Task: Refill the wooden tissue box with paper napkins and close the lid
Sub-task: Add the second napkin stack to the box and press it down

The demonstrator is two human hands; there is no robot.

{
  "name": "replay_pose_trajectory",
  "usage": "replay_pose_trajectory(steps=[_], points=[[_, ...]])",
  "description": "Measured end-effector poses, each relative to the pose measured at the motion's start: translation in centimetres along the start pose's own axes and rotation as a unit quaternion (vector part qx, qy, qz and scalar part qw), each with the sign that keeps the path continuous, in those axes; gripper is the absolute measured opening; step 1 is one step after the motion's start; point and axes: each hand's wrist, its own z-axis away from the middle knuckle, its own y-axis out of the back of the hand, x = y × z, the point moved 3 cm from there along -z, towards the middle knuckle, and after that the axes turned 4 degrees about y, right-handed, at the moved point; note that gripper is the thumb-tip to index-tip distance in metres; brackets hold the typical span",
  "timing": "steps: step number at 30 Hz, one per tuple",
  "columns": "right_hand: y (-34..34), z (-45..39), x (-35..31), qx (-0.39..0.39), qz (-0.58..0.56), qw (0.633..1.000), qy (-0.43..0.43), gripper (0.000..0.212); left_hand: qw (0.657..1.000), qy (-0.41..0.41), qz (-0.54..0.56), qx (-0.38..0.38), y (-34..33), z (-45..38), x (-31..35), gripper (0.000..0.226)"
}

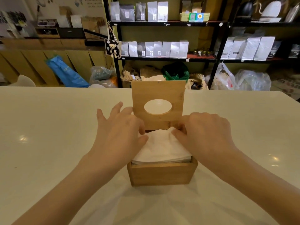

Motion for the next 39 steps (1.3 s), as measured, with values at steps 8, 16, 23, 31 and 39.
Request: replay_pose_trajectory(steps=[8,16,23,31,39], points=[[1.5,-0.6,1.7,-0.173,-0.067,0.972,0.143,0.055,0.982,-0.026,0.036,-0.185,0.4,0.2,-1.7,0.058],[2.0,-0.4,0.8,-0.199,0.019,0.966,0.162,0.065,0.967,-0.046,-0.031,-0.249,1.0,-0.2,-1.2,0.060],[2.3,-0.5,-0.4,-0.245,0.097,0.952,0.155,0.050,0.959,-0.057,-0.146,-0.235,0.4,-0.3,0.1,0.060],[2.2,-0.6,-0.8,-0.257,0.104,0.947,0.164,0.032,0.954,-0.053,-0.170,-0.240,-0.7,-0.5,-0.2,0.052],[1.0,-1.1,-1.3,-0.236,0.138,0.947,0.169,0.030,0.955,-0.044,-0.164,-0.241,-1.1,-0.9,-0.2,0.059]])
